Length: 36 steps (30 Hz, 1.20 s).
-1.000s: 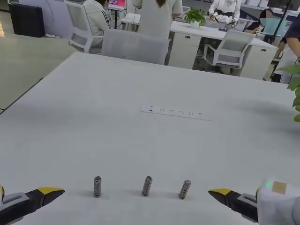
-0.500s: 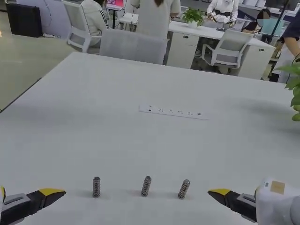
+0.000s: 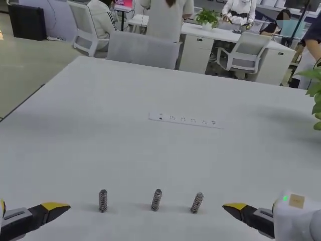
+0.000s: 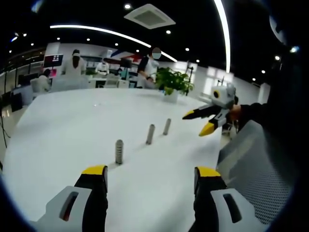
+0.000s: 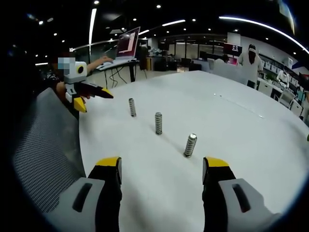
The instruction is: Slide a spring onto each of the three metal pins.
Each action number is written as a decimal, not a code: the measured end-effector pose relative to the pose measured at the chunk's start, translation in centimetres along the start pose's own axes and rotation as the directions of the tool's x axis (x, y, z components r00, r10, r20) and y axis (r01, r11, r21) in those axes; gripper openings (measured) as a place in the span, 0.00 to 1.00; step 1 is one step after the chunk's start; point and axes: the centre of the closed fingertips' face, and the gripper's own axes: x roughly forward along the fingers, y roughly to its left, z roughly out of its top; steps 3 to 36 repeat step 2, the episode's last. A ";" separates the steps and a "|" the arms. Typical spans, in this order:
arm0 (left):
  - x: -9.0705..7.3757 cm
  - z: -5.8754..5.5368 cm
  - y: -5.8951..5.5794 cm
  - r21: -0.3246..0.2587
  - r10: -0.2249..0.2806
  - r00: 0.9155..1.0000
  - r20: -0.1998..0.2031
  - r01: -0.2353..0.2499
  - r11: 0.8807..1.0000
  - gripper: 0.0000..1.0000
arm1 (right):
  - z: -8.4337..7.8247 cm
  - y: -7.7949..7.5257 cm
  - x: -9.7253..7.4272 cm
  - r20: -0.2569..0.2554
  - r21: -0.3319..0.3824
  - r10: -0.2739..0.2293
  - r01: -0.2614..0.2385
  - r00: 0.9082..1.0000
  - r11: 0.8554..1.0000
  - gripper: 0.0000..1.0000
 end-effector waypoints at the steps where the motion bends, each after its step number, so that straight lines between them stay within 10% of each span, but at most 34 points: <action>1: 0.0 0.0 0.0 0.000 0.000 1.000 -0.001 0.000 1.000 0.69 | 0.0 0.0 0.0 -0.002 0.000 0.000 0.000 1.000 1.000 0.67; 36: 0.0 0.0 0.0 0.000 0.000 1.000 -0.001 0.000 1.000 0.69 | -0.1 0.0 0.0 -0.002 0.000 0.000 0.000 1.000 1.000 0.67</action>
